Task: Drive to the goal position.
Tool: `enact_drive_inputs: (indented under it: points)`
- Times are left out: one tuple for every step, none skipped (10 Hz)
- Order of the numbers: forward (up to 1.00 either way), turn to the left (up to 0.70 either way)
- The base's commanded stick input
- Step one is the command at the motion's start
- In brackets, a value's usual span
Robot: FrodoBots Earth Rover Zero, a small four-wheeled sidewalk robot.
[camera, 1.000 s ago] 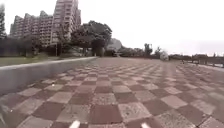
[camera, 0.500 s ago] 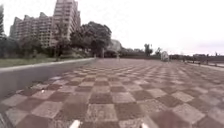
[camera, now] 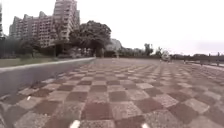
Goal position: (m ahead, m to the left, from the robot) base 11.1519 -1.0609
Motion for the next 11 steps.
enact_drive_inputs:
  points:
    - [0.70,0.00]
    - [0.70,0.00]
    - [0.70,0.00]
    - [0.70,0.00]
    - [0.70,0.00]
    - [0.70,0.00]
    - [0.70,0.00]
    - [0.70,0.00]
    - [0.70,0.00]
    - [0.70,0.00]
    - [0.70,0.00]
